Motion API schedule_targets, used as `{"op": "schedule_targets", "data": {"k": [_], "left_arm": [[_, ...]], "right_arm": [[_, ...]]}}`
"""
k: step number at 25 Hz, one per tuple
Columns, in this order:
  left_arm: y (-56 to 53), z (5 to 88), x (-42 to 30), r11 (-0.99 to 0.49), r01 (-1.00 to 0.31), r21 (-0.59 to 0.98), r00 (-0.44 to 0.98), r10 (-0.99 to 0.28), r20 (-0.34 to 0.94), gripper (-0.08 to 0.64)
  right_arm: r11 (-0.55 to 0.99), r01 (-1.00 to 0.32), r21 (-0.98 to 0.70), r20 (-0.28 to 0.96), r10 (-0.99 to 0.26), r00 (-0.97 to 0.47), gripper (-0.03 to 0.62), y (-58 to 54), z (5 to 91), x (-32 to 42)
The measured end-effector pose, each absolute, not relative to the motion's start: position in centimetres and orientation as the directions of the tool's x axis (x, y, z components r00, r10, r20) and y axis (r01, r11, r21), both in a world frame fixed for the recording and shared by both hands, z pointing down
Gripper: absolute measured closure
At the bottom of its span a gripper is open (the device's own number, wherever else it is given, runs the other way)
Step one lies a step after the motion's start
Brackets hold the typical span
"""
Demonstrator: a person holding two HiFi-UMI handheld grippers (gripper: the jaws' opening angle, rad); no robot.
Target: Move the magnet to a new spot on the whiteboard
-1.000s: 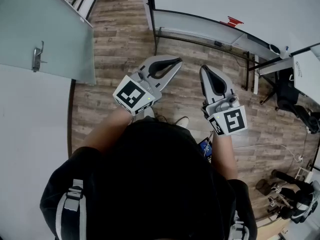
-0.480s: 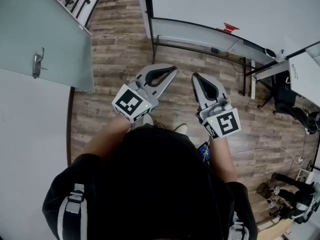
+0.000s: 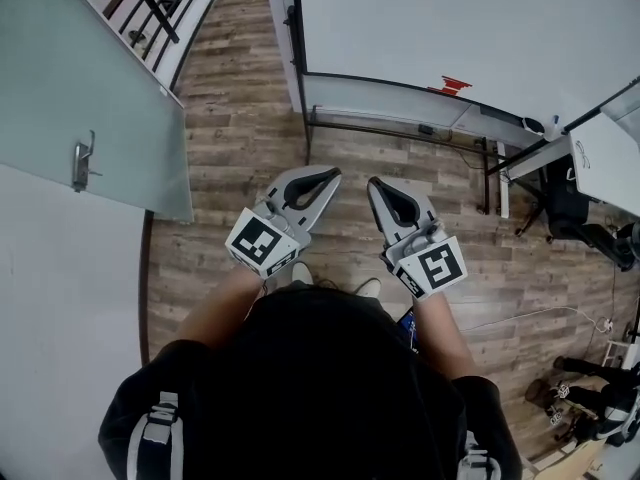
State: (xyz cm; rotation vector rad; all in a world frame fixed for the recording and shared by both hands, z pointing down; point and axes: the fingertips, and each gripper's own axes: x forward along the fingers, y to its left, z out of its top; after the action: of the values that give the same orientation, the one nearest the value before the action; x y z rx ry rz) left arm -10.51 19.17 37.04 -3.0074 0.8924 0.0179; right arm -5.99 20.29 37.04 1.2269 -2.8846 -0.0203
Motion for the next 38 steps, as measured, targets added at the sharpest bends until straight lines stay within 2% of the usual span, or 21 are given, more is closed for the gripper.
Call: {"op": "schedule_targets", "data": {"k": [22, 38], "left_arm": [[14.2, 38.9, -19.6, -0.856, -0.516, 0.007, 0.856, -0.516, 0.009, 0.555], [4.6, 37.7, -11.3, -0.834, -0.551, -0.038, 0.834, -0.552, 0.011, 0.555]], "right_arm": [[0.610, -0.791, -0.040, 0.030, -0.791, -0.611, 0.594, 15.8, 39.3, -13.4], [0.626, -0.778, -0.047, -0.018, -0.779, -0.626, 0.594, 4.9, 38.5, -4.7]]}}
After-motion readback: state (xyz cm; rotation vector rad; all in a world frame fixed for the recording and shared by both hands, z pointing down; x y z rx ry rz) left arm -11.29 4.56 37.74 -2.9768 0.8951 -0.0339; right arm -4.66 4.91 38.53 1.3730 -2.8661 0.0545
